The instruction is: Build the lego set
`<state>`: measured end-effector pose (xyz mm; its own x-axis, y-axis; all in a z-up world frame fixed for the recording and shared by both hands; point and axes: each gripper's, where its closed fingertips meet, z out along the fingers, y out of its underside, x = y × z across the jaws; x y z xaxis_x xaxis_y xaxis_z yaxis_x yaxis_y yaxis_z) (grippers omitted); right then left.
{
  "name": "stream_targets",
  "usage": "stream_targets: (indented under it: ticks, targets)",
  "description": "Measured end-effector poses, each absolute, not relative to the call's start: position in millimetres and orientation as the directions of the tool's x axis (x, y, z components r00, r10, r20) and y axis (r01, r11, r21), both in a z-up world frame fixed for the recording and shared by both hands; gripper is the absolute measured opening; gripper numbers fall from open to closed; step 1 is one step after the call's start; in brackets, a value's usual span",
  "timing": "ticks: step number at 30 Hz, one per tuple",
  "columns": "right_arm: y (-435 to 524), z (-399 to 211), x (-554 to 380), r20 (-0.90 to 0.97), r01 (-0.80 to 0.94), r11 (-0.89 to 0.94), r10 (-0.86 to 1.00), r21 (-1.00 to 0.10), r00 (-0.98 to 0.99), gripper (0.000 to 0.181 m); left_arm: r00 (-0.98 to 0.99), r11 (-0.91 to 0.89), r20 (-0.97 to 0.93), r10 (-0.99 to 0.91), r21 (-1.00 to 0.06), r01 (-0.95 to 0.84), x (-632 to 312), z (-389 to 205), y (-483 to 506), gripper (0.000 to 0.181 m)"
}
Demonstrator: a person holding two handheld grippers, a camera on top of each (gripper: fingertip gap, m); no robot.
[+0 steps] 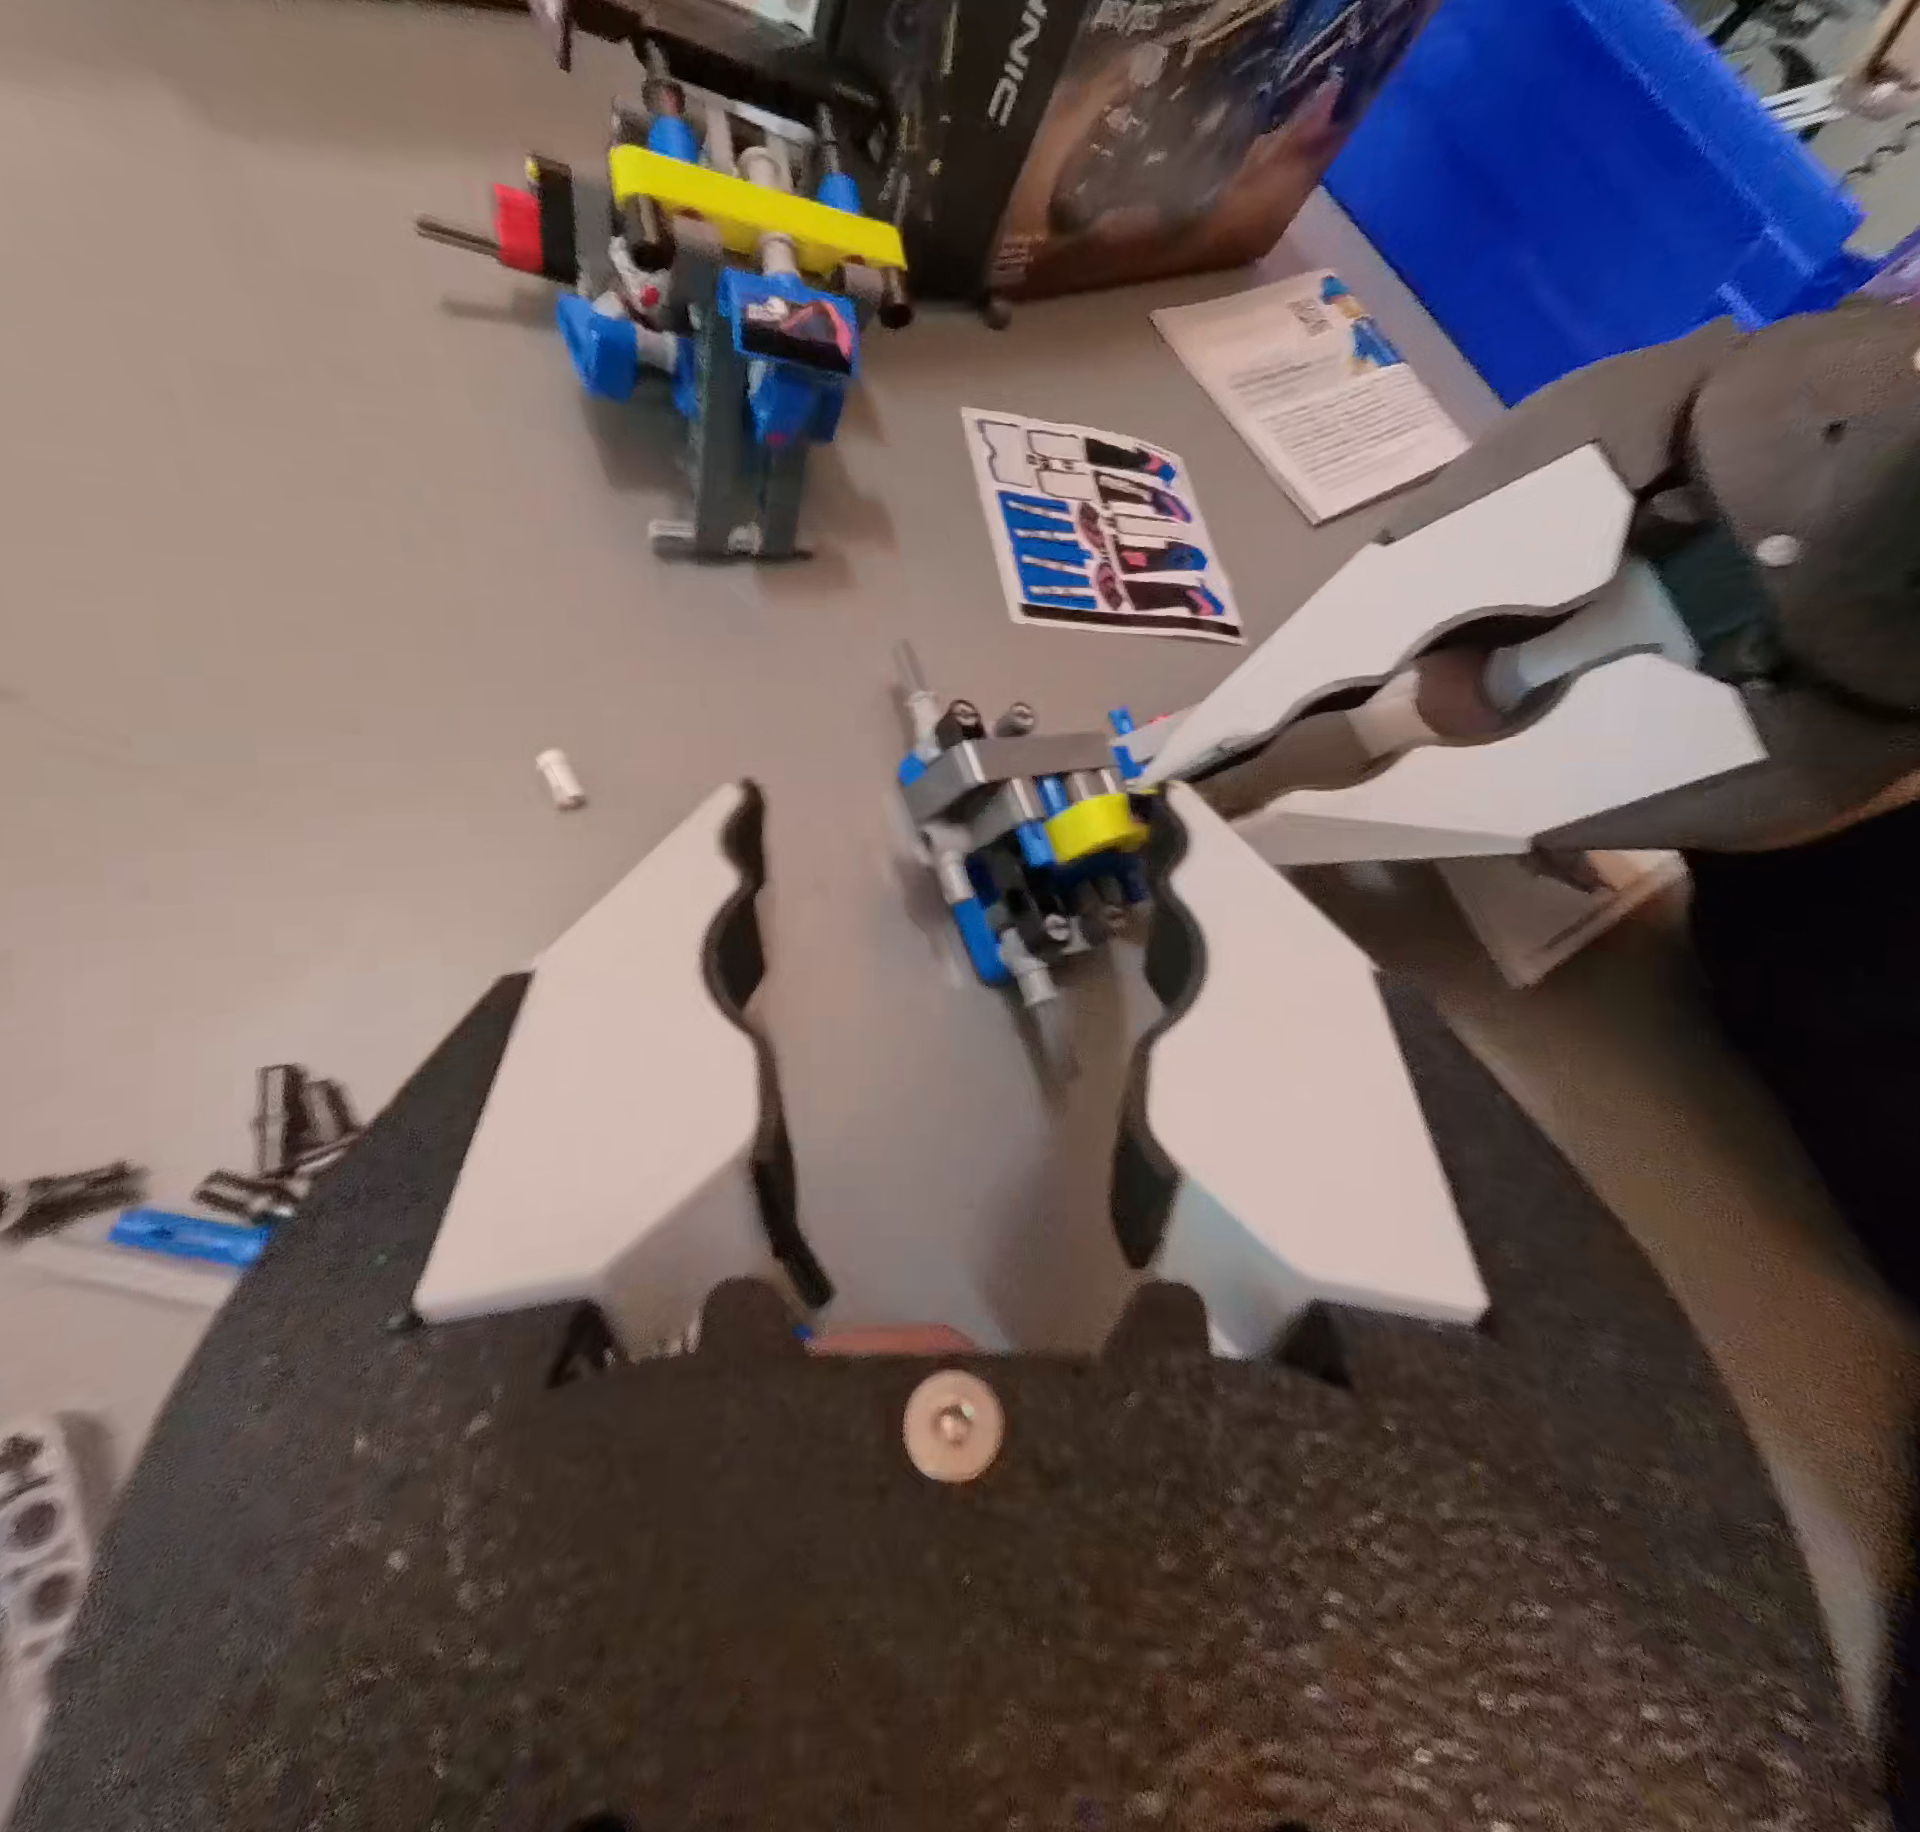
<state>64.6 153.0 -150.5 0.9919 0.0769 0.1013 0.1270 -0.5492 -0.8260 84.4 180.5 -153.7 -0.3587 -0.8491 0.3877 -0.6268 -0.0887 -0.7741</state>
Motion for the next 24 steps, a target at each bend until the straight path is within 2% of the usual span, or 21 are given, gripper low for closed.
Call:
stream_targets:
  ticks: [2,5,7,8,12,17,24]
  targets:
    - [152.9,-150.9,64.1,0.099,0.125,-0.548,0.077,-0.827,0.992,0.007,-0.341,-0.083,0.354,-0.871,-0.790,-0.607,84.7,-154.8,186.9,0.078]
    - [153.9,-150.6,63.0,0.096,0.123,-0.545,0.078,-0.829,0.992,0.007,-0.273,-0.172,0.415,-0.868,-0.766,-0.620,84.3,-157.7,193.5,0.083]
    - [154.2,-150.4,63.4,0.095,0.121,-0.545,0.074,-0.830,0.993,0.007,-0.217,-0.260,0.476,-0.852,-0.746,-0.613,85.3,-157.7,201.3,0.078]
    - [154.0,-150.4,63.7,0.091,0.116,-0.545,0.071,-0.831,0.993,0.007,-0.173,-0.289,0.478,-0.861,-0.740,-0.608,85.7,-159.2,211.2,0.061]
    - [151.8,-150.7,66.3,0.089,0.108,-0.549,0.062,-0.829,0.994,0.007,-0.189,-0.202,0.360,-0.914,-0.806,-0.557,82.5,-153.1,227.8,0.066]
    - [151.8,-150.8,65.9,0.076,0.100,-0.547,0.066,-0.831,0.995,0.007,-0.286,-0.161,0.320,-0.903,-0.871,-0.465,83.2,-132.3,211.0,0.066]
    - [149.9,-150.7,61.1,0.086,0.124,-0.560,0.095,-0.819,0.992,0.007,-0.340,-0.038,0.239,-0.909,-0.863,-0.504,82.5,-145.0,193.7,0.064]
